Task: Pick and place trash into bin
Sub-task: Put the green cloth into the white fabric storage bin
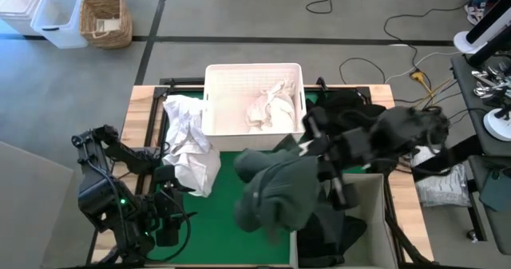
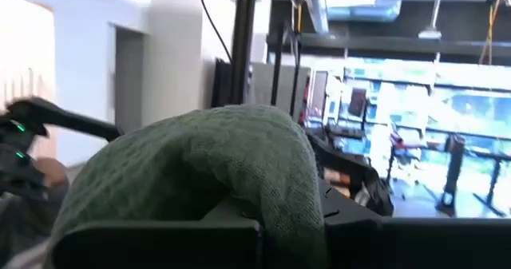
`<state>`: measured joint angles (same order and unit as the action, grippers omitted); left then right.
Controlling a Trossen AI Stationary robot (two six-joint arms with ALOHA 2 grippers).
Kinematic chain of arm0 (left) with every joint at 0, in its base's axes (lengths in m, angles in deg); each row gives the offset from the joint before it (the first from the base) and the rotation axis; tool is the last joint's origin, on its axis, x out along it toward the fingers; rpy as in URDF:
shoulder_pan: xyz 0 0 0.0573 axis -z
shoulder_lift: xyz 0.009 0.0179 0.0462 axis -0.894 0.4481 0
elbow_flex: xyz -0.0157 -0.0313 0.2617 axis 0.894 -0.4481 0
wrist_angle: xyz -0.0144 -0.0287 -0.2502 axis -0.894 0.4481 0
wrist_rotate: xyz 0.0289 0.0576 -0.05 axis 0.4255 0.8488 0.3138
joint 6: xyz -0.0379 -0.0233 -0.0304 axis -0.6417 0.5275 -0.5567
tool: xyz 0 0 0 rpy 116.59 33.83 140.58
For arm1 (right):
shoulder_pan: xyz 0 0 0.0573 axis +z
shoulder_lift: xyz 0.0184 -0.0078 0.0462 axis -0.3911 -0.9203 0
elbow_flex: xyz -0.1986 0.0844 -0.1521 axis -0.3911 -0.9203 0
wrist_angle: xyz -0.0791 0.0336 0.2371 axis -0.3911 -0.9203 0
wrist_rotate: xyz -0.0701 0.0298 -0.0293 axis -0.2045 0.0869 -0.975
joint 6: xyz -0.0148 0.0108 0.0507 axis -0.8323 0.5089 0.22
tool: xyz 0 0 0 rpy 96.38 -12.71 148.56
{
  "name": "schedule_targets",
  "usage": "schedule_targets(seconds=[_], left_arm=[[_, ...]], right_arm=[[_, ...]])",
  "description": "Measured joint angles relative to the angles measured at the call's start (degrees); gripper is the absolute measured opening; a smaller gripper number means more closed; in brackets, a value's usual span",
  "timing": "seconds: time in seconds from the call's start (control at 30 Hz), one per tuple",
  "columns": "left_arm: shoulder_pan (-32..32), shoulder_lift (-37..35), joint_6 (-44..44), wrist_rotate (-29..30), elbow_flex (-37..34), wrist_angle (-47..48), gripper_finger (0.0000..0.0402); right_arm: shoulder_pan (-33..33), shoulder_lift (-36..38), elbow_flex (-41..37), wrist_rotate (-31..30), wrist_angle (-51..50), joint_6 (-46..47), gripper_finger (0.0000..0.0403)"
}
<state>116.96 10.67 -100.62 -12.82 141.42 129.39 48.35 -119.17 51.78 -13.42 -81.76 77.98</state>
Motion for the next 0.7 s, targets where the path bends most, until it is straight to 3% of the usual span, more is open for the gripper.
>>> schedule_targets(seconds=[0.37,0.7], left_arm=[[0.0,0.0,-0.6,0.1,0.0,0.0,0.0247],[0.0,0.1,-1.4,0.2,0.0,0.0,0.0247]], right_arm=[[4.1,6.1,0.1,0.8,-2.7,-1.5,0.0012],[5.2,15.0,0.1,0.8,-25.2,2.9,0.0012]])
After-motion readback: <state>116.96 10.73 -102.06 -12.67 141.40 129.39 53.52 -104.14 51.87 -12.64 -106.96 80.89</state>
